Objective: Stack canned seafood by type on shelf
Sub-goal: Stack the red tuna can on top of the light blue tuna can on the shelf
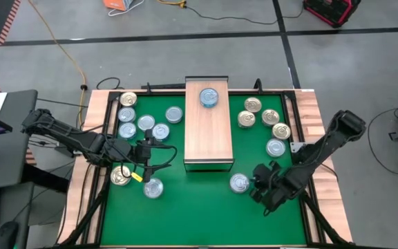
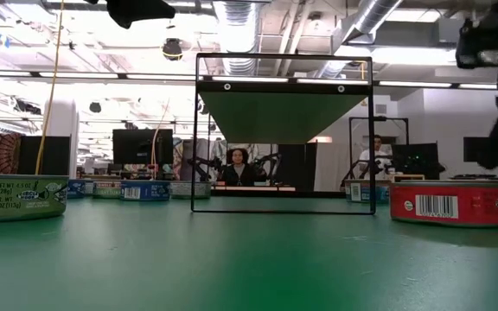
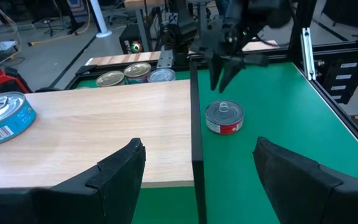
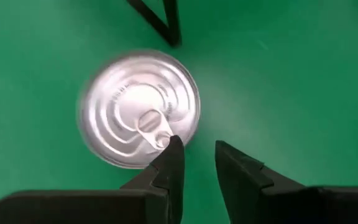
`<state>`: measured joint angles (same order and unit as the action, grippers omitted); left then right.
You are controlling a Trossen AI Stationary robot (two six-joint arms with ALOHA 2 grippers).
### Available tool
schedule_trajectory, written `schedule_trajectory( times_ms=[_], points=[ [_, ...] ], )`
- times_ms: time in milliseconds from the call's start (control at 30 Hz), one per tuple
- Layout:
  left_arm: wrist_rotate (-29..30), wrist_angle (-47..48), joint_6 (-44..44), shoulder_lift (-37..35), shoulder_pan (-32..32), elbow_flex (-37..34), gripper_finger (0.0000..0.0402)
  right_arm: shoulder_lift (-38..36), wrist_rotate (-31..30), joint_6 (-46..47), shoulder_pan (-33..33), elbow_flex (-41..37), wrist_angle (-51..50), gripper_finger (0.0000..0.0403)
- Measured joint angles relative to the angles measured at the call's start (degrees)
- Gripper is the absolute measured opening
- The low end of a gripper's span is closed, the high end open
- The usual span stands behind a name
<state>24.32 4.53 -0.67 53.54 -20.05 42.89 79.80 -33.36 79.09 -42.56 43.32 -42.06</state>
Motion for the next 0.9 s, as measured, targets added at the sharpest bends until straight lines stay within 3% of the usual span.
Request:
schedule_trajectory(
  times_ms=[200,367,667,900],
  points=[
    [0.0,-1.0,0.6,0.0,0.0,0.0,0.0288,-11.4,1.0,-13.6,2.4,-4.6,5.6,0.012],
    [0.0,-1.2,0.8,0.0,0.0,0.0,0.0288,-16.9,9.7,-24.8,6.9,-9.1,17.1,0.012],
    [0.0,-1.2,1.0,0.0,0.0,0.0,0.0288,-9.3,21.3,-24.1,14.7,-9.5,18.6,0.012],
    [0.0,-0.9,1.0,0.0,0.0,0.0,0.0288,-6.3,22.2,-23.5,17.3,-9.5,18.3,0.012]
  ],
)
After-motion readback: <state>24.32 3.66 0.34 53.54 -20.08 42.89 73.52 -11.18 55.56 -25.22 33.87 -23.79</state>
